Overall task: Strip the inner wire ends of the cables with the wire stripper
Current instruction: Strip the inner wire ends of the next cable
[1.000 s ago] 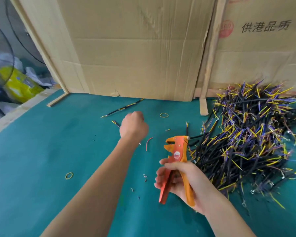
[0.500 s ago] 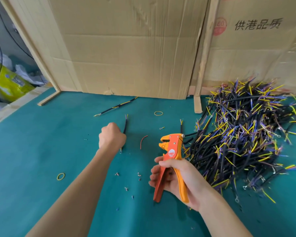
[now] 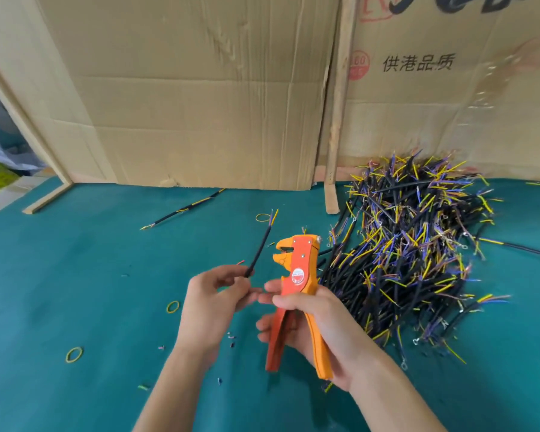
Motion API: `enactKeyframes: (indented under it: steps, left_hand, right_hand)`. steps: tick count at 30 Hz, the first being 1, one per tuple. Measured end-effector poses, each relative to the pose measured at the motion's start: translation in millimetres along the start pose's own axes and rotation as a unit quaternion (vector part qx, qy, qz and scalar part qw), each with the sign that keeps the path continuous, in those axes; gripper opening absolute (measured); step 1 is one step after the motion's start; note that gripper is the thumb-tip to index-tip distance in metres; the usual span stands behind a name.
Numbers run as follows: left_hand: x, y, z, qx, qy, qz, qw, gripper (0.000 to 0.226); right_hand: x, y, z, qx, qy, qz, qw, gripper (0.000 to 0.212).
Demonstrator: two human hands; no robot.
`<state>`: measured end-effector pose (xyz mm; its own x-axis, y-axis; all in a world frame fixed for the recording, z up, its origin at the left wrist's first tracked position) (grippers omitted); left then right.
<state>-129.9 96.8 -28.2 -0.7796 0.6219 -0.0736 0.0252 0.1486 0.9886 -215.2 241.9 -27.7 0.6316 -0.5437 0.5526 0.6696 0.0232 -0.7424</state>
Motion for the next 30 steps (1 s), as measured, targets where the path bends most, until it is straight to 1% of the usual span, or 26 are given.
enactKeyframes:
  steps: [2, 5, 9, 10, 12, 15, 16, 18, 20, 23, 26, 28, 30]
  left_hand:
    - [18.1, -4.6, 25.1, 0.027, 0.006, 0.033, 0.999, 0.017]
    - [42.3, -12.6, 53.0, 0.06, -0.01, 0.036, 0.997, 0.019]
    - [56.4, -19.3, 74.4, 0.116, -0.062, 0.001, 0.991, 0.029]
    - [57.0, -19.8, 77.6, 0.124, -0.083, -0.008, 0.989, 0.029]
    - [58.1, -19.0, 81.9, 0.111, -0.129, 0.002, 0.985, 0.021]
    - [64.9, -14.0, 82.5, 0.07, -0.2, 0.09, 0.973, 0.022]
    - [68.5, -12.3, 80.8, 0.076, -0.209, 0.098, 0.97, 0.021]
    - [75.2, -8.0, 76.7, 0.109, -0.204, 0.069, 0.97, 0.015]
    - [79.4, -3.3, 70.5, 0.122, -0.193, 0.051, 0.972, 0.013]
    - [84.9, -0.5, 59.5, 0.102, -0.2, 0.074, 0.972, 0.009]
    - [92.6, 0.0, 51.4, 0.08, -0.181, 0.083, 0.977, 0.007]
    - [96.1, -2.7, 50.1, 0.067, -0.177, 0.102, 0.977, 0.008]
    - [95.8, -6.5, 47.5, 0.058, -0.171, 0.134, 0.974, 0.015]
  right_hand:
    - [-7.7, -14.9, 8.6, -0.056, 0.029, 0.009, 0.998, 0.051]
    - [-20.7, -37.1, 23.9, -0.121, 0.058, 0.028, 0.991, 0.048]
    - [-36.1, -49.6, 42.0, -0.146, 0.058, 0.049, 0.986, 0.04]
    - [-41.0, -49.0, 46.9, -0.148, 0.047, 0.046, 0.987, 0.04]
    - [-50.4, -43.3, 56.6, -0.142, 0.004, 0.032, 0.989, 0.045]
    - [-60.8, -31.6, 64.3, -0.119, -0.068, 0.028, 0.99, 0.052]
    - [-62.3, -29.0, 64.8, -0.109, -0.086, 0.032, 0.99, 0.054]
    - [-62.5, -27.0, 66.7, -0.094, -0.12, 0.037, 0.988, 0.059]
    - [-63.6, -27.8, 67.8, -0.085, -0.129, 0.043, 0.987, 0.065]
    - [-65.3, -27.8, 69.8, -0.08, -0.106, 0.037, 0.99, 0.071]
    - [-68.8, -28.5, 72.2, -0.082, -0.087, 0.019, 0.993, 0.075]
    - [-68.9, -29.3, 73.7, -0.079, -0.075, 0.018, 0.994, 0.076]
    - [-69.9, -29.3, 72.4, -0.079, -0.059, 0.012, 0.995, 0.071]
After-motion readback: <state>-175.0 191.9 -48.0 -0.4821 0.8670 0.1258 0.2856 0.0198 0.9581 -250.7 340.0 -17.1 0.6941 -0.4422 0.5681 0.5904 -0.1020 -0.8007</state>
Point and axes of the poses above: each hand's wrist, its own z-axis away from the middle knuckle, its own x-axis out of the palm, y = z × x, the point moved 1 cm from there along -z, towards the middle knuckle, and after that the axes turned 11 degrees about x, right-handed, at the moved point
